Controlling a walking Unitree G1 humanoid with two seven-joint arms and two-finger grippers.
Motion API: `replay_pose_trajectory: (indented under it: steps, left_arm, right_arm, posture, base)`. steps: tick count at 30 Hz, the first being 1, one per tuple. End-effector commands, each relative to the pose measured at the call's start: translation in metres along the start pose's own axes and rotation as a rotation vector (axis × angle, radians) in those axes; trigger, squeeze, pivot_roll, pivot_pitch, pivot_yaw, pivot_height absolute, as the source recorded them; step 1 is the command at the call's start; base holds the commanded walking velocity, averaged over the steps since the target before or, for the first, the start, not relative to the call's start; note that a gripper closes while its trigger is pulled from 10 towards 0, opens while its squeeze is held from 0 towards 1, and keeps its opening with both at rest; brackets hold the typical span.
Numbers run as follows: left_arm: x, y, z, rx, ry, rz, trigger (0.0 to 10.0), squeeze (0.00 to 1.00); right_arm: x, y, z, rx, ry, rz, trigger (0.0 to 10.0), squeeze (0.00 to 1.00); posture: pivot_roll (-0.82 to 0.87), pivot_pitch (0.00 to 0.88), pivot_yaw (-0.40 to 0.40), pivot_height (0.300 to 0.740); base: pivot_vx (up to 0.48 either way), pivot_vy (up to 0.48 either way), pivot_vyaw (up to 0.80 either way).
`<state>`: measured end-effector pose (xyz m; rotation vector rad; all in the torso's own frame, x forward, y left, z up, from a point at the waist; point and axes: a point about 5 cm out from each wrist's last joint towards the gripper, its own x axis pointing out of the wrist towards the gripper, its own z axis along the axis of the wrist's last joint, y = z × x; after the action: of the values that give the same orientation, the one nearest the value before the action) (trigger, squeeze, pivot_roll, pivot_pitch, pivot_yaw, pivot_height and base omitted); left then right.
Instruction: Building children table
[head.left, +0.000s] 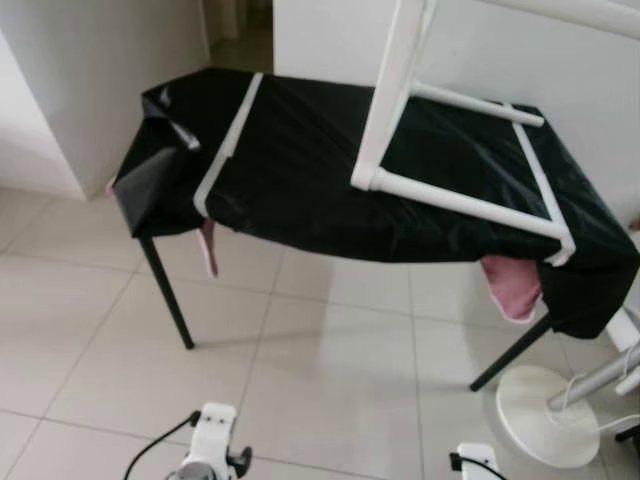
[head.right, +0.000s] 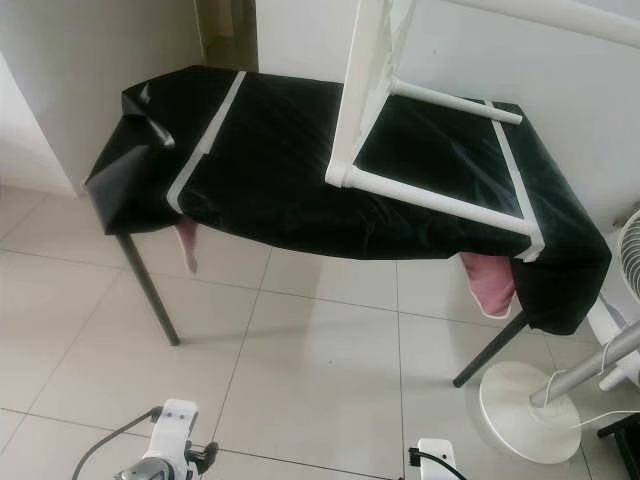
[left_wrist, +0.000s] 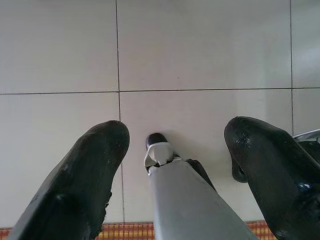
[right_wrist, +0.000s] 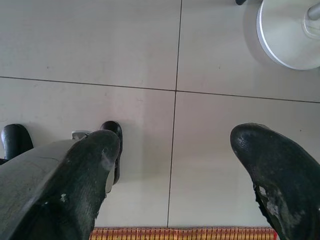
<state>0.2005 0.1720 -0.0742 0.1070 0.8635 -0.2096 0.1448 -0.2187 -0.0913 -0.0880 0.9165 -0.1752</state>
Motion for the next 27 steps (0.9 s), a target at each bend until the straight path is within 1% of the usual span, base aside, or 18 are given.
replay_pose_trajectory:
  steps: [1,2,3,4,8,15,17,20,23,25,27]
  left_arm:
    - [0.0004,0.0017,0.0018,0.055,-0.004,0.043,10.0,0.00]
    - [0.0010,-0.0008,0.0056,0.122,-0.022,0.015,10.0,0.00]
    - [0.0012,-0.0016,0.0064,0.132,-0.027,0.008,10.0,0.00]
    - [0.0012,-0.0024,0.0073,0.156,-0.034,0.001,10.0,0.00]
    - [0.0011,-0.0017,0.0070,0.169,-0.034,0.017,10.0,0.00]
    - [0.0011,0.0009,0.0058,0.157,-0.020,0.069,10.0,0.00]
    - [0.0014,0.0006,0.0061,0.147,-0.016,0.063,10.0,0.00]
    - [0.0023,-0.0026,0.0062,0.081,-0.005,0.015,10.0,0.00]
    - [0.0025,-0.0033,0.0065,0.068,-0.004,0.008,10.0,0.00]
    - [0.0030,-0.0046,0.0070,0.025,-0.004,0.001,10.0,0.00]
    - [0.0033,-0.0064,0.0070,0.001,-0.004,-0.008,10.0,0.00]
  right_arm:
    - [-0.0006,0.0001,-0.0016,-0.008,0.000,-0.007,10.0,0.00]
    - [-0.0006,-0.0001,-0.0013,-0.009,-0.003,-0.006,10.0,0.00]
    - [-0.0006,-0.0002,-0.0012,-0.012,-0.004,-0.007,10.0,0.00]
    - [-0.0007,-0.0009,-0.0005,-0.035,-0.011,-0.011,10.0,0.00]
    - [-0.0005,-0.0025,0.0007,-0.065,-0.021,-0.020,10.0,0.00]
    - [-0.0001,-0.0027,0.0022,-0.030,-0.024,-0.023,10.0,0.00]
    - [-0.0002,-0.0022,0.0018,-0.019,-0.022,-0.020,10.0,0.00]
    - [-0.0007,-0.0020,-0.0002,0.003,-0.015,-0.018,10.0,0.00]
    - [-0.0010,-0.0016,-0.0016,0.012,-0.010,-0.014,10.0,0.00]
    - [-0.0015,-0.0010,-0.0029,0.018,-0.008,-0.012,10.0,0.00]
    - [-0.0018,-0.0011,-0.0036,0.013,-0.009,-0.015,10.0,0.00]
  posture:
    - [0.00,0.000,-0.061,0.740]
    - [-0.01,0.000,-0.063,0.740]
    - [-0.01,0.000,-0.063,0.740]
    - [-0.01,0.000,-0.059,0.740]
    - [-0.01,0.000,-0.040,0.740]
    - [-0.03,0.000,-0.021,0.740]
    - [-0.03,0.000,-0.016,0.740]
    - [-0.04,0.000,-0.014,0.740]
    - [-0.04,0.000,-0.015,0.740]
    - [-0.04,0.000,-0.016,0.740]
    - [-0.04,0.000,-0.020,0.740]
  base:
    - [0.000,0.000,0.00]
    - [0.000,0.000,0.00]
    - [0.000,0.000,0.00]
    - [0.000,0.000,0.00]
    - [0.000,0.000,0.00]
    - [0.000,0.000,0.00]
    - [0.000,0.000,0.00]
    - [0.000,0.000,0.00]
    - [0.000,0.000,0.00]
    - [0.000,0.000,0.00]
    - [0.000,0.000,0.00]
